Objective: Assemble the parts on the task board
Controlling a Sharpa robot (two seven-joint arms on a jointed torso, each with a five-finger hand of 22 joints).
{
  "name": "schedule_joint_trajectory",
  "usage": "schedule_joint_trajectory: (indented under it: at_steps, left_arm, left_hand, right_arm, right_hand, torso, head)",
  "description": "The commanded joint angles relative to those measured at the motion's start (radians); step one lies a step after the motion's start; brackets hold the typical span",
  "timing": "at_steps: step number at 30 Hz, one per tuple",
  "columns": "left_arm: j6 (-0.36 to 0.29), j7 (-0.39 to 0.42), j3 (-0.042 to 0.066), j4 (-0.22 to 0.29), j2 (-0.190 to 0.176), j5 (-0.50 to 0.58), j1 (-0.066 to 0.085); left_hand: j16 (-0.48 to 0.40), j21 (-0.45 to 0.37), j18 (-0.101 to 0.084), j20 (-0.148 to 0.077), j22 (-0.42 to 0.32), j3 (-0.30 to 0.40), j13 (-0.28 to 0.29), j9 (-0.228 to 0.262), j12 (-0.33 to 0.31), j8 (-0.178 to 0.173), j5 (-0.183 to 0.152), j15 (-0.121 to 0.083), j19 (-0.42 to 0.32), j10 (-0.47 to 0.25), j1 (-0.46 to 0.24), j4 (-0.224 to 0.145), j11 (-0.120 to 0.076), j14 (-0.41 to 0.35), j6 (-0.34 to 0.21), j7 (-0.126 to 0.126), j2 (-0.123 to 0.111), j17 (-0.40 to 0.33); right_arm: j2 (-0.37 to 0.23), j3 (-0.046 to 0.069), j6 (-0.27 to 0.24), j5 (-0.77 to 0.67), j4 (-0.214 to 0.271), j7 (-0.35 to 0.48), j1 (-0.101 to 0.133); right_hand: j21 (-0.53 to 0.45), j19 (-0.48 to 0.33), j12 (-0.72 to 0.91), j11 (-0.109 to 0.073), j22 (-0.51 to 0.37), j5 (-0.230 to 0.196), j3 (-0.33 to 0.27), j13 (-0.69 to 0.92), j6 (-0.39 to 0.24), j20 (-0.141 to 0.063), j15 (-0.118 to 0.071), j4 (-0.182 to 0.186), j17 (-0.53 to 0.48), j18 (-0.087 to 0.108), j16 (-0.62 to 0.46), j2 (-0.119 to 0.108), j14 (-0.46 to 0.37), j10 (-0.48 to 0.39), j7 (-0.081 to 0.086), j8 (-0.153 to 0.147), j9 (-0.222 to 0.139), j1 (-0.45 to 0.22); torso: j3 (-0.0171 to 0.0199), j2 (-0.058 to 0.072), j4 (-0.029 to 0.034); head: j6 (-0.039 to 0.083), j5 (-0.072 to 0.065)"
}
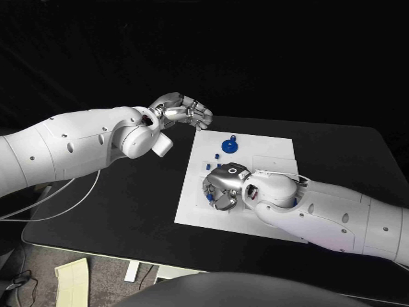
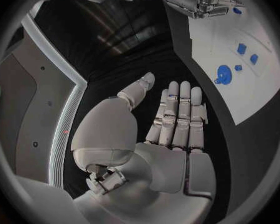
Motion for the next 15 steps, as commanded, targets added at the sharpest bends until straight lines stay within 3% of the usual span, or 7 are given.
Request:
schedule_joint_trajectory:
  at_steps: [1,7,15]
  left_arm:
    - [0.017,0.005,0.0,0.001,0.0,0.005,0.0]
    - [0.017,0.004,0.0,0.0,0.0,0.005,0.0]
    - [0.018,0.004,0.0,0.0,-0.002,0.005,0.0]
  left_hand:
    - [-0.006,-0.006,0.01,0.008,0.002,-0.003,-0.002,-0.002,-0.001,0.003,0.0,0.001,0.001,-0.006,-0.007,0.003,0.001,0.008,-0.006,0.0,0.002,0.002]
    - [-0.006,-0.007,0.009,0.008,0.002,-0.003,-0.002,-0.002,-0.002,0.003,0.0,0.001,0.001,-0.007,-0.008,0.003,0.001,0.007,-0.007,0.0,0.002,0.002]
    - [-0.007,-0.007,0.009,0.008,0.002,-0.003,-0.002,-0.002,-0.002,0.003,0.0,0.001,0.001,-0.007,-0.008,0.003,0.001,0.007,-0.007,0.0,0.002,0.003]
  right_arm:
    - [-0.001,0.0,-0.019,0.008,0.001,0.006,-0.001]
    - [-0.007,0.0,-0.049,0.013,0.003,0.005,-0.001]
    - [-0.029,0.0,-0.093,0.038,0.027,0.018,-0.001]
  right_hand:
    - [0.001,-0.003,-0.005,0.002,0.001,0.005,-0.008,-0.002,-0.008,-0.007,0.009,0.0,-0.002,0.101,0.006,-0.004,0.0,-0.007,0.003,-0.005,-0.002,0.011]
    - [-0.003,-0.003,-0.016,0.008,-0.001,0.004,-0.012,-0.009,-0.018,-0.007,0.015,0.001,-0.004,0.101,0.006,-0.016,-0.002,-0.024,0.008,-0.013,-0.008,0.016]
    - [-0.016,-0.008,-0.042,0.037,-0.008,0.028,-0.026,-0.047,-0.05,-0.004,0.043,0.005,-0.01,0.101,0.004,-0.05,-0.011,-0.109,0.023,-0.034,-0.022,0.012]
  torso:
    - [0.0003,0.0,0.0]
    - [0.0002,0.0,0.0004]
    - [0.0004,0.001,0.0001]
  head:
    - [0.001,-0.001]
    - [0.001,-0.002]
    - [0.002,-0.004]
